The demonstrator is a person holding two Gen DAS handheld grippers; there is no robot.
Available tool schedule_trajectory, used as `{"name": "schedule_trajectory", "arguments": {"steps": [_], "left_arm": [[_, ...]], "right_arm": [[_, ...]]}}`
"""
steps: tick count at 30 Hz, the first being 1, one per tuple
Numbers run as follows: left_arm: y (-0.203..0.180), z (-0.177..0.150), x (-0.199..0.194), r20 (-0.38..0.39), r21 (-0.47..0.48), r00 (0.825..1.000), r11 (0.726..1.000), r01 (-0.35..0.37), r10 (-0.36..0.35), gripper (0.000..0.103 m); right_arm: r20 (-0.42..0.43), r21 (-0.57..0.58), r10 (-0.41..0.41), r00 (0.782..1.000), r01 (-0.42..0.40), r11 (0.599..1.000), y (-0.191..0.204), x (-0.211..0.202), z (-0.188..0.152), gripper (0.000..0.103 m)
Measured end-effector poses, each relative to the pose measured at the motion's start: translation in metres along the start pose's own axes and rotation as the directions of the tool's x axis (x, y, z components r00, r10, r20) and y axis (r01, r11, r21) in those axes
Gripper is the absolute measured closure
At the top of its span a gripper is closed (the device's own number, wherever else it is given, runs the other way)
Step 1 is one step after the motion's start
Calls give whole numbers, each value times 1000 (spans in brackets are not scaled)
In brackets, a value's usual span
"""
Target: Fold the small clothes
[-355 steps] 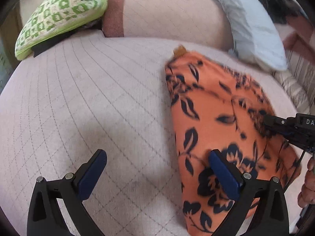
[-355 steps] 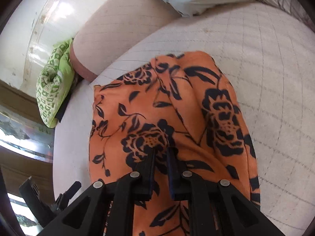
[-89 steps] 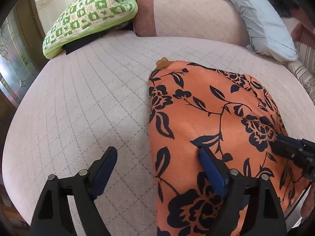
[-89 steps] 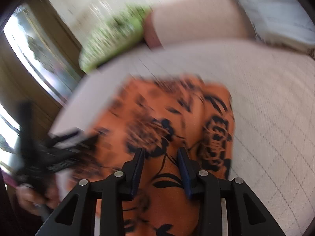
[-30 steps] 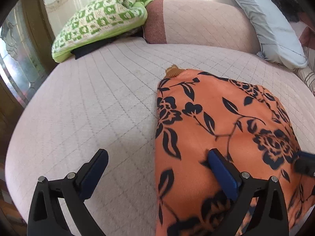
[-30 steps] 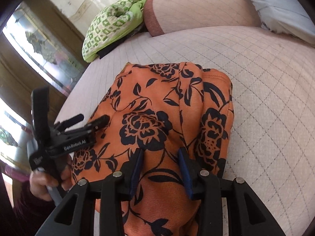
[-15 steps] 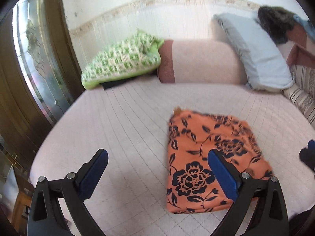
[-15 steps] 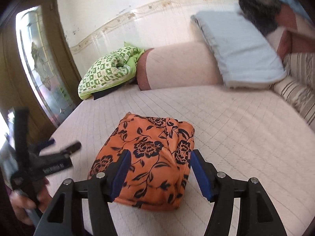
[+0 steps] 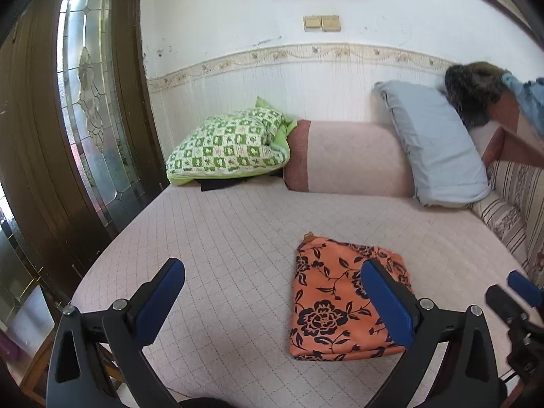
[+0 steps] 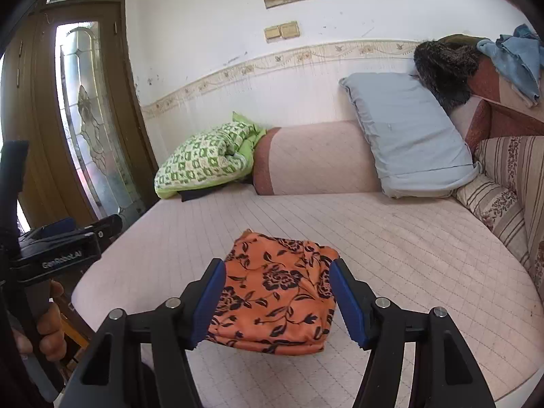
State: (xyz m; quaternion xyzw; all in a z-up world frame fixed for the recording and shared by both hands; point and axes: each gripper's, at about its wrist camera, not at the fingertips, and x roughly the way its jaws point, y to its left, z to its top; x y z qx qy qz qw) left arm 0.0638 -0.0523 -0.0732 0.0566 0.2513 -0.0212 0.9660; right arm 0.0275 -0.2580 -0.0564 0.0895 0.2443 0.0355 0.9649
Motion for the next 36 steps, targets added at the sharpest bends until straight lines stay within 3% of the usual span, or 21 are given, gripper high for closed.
{"name": "schedule_trajectory", "arguments": {"steps": [12, 28, 36], "left_arm": [[-4, 9, -32, 36, 24, 999, 1000, 10, -11, 0], [-2, 12, -44, 43, 43, 998, 998, 41, -43, 0], [7, 13, -41, 75, -5, 985, 988, 154, -153, 0]], "right_arm": [[-2, -30, 66, 998, -66, 997, 15, -5, -1, 36], [-3, -50, 87, 996, -87, 995, 24, -6, 0, 36], [-2, -43, 99, 995, -99, 994, 24, -2, -1, 36]]}}
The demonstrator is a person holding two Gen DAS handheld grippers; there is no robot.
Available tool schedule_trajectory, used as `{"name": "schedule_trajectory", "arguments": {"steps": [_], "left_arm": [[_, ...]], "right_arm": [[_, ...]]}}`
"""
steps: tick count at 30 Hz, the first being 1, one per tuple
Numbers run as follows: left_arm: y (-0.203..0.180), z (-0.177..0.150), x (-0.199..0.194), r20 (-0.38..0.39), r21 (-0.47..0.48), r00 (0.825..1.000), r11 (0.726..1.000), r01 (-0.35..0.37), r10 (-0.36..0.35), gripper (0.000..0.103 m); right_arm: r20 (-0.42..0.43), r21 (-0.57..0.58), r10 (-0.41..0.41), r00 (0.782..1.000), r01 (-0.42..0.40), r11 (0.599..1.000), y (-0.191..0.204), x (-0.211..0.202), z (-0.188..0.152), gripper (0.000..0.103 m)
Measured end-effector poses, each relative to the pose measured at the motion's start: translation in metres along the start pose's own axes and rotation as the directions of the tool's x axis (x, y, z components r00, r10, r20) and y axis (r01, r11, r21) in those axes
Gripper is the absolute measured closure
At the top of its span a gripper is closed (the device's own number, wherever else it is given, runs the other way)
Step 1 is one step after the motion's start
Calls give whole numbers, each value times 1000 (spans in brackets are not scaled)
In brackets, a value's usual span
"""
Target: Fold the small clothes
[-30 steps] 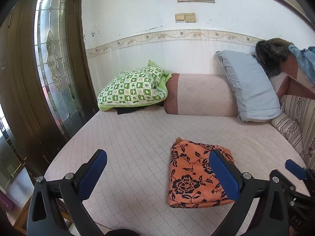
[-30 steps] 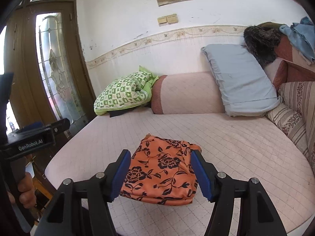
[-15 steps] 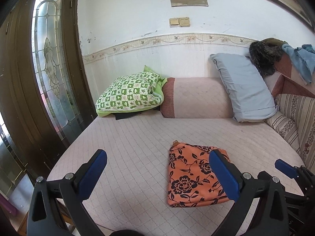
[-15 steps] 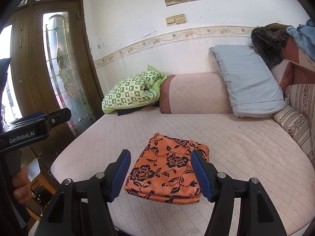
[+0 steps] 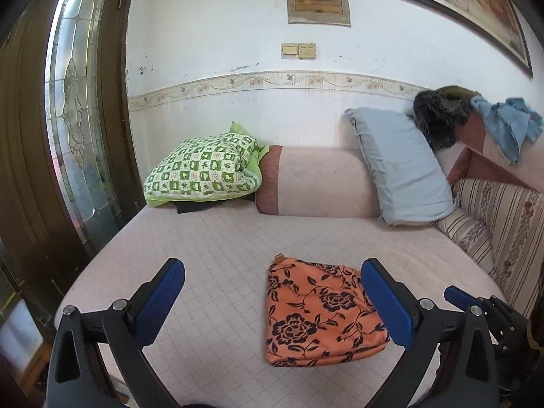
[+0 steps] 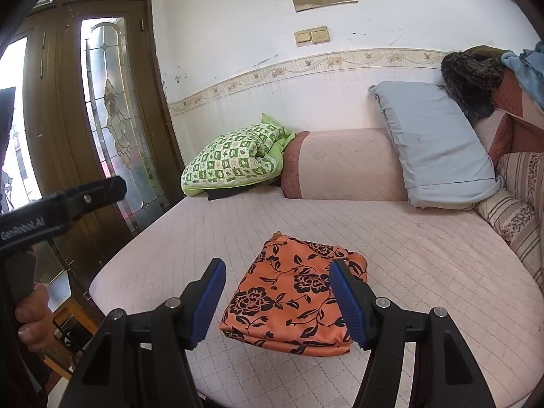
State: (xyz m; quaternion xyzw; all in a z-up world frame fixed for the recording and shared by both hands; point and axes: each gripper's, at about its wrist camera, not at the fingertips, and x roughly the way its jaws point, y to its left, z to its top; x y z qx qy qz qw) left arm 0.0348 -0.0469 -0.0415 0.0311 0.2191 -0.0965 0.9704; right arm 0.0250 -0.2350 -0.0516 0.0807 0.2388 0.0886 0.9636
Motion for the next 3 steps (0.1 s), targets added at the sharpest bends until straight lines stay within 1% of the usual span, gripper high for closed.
{"name": "schedule_trajectory", "arguments": {"steps": [1, 3], "left_arm": [[3, 0, 5, -8, -14, 1000, 1000, 3, -3, 0], [11, -1, 17, -21, -41, 1000, 999, -21, 20, 0]], "right_arm": [[-3, 7, -7, 1000, 7, 1000, -3, 3, 0, 36], [-4, 14, -28, 1000, 28, 1000, -9, 6, 1, 36]]}}
